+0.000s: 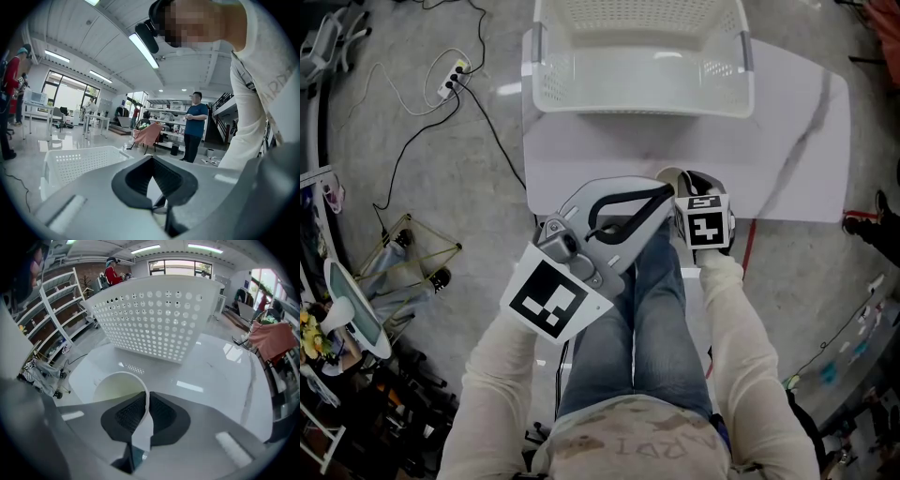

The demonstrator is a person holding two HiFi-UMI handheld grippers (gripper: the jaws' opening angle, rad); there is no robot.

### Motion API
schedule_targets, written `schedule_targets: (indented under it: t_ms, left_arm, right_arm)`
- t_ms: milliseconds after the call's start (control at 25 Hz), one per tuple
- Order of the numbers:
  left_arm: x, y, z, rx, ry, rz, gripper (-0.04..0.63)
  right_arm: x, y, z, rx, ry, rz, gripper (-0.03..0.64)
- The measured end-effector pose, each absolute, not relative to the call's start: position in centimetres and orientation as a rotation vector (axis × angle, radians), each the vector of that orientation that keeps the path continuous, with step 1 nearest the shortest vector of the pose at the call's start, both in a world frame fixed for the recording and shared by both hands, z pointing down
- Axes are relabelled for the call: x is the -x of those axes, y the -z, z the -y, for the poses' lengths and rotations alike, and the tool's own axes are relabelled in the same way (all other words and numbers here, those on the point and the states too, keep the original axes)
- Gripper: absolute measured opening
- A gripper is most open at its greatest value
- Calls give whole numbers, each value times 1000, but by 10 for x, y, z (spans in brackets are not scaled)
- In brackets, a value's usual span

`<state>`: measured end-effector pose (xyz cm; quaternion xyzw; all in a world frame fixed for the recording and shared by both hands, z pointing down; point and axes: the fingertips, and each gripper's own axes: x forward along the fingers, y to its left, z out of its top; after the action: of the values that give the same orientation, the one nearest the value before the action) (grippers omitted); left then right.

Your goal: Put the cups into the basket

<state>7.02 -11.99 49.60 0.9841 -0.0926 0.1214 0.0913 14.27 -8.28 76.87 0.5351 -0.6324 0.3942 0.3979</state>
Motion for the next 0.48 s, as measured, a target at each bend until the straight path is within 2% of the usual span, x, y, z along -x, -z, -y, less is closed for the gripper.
schedule_targets:
  t_ms: [240,480]
  left_arm:
    - [-71,-480,123,-2943,-368,320,0]
    - [-79,-429,131,-2982,-332,382,0]
  right_arm:
    - [-139,-721,92,-1386,-963,1703,48]
    - [-148,-633,107,-1410,-893,1823,48]
